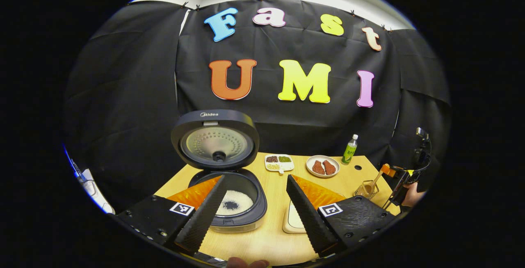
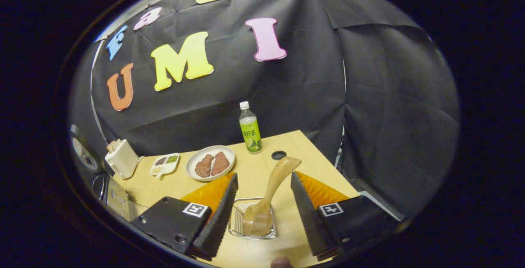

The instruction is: Close the left gripper, press the button to open the rice cooker; take a wooden spoon from the chopstick holder with the right hand, scoop a spoonful of rice and pour it into the rice cooker, then put the wooden spoon back into the chopstick holder.

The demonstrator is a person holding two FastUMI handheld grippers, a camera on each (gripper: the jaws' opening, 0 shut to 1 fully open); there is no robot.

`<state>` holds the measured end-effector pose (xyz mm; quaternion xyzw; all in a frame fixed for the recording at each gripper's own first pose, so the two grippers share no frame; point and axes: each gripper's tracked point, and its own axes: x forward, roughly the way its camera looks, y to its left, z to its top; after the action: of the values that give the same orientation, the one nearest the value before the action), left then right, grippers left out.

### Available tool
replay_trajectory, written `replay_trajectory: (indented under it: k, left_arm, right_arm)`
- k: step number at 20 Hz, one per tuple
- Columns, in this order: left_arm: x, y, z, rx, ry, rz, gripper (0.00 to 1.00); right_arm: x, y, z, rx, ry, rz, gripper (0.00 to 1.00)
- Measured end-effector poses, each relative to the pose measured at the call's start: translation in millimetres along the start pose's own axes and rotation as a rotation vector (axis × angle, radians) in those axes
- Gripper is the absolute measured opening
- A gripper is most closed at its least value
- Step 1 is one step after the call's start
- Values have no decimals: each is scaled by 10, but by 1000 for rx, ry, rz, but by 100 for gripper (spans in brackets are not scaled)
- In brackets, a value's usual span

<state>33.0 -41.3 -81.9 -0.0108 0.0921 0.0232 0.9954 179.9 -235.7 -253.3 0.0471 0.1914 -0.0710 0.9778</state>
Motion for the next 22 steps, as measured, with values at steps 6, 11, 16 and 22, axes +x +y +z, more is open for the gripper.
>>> replay_trajectory:
  k: [6,11,16,22]
  left_arm:
    - [191,293,434,-26,-58,38,95]
    - [521,613,758,-43,-64,87,95]
    - [810,809,1121,-54,-77,119,95]
    - [1288,1076,1110,-113,11,151,95]
  right_arm:
    - [-539,178,600,-98,-137,26,98]
    - [-1054,435,862,-119,-219,80,100]
    - [-1415,551,840,-117,-234,120,100]
    - [-1596,546,553,-66,-171,125,100]
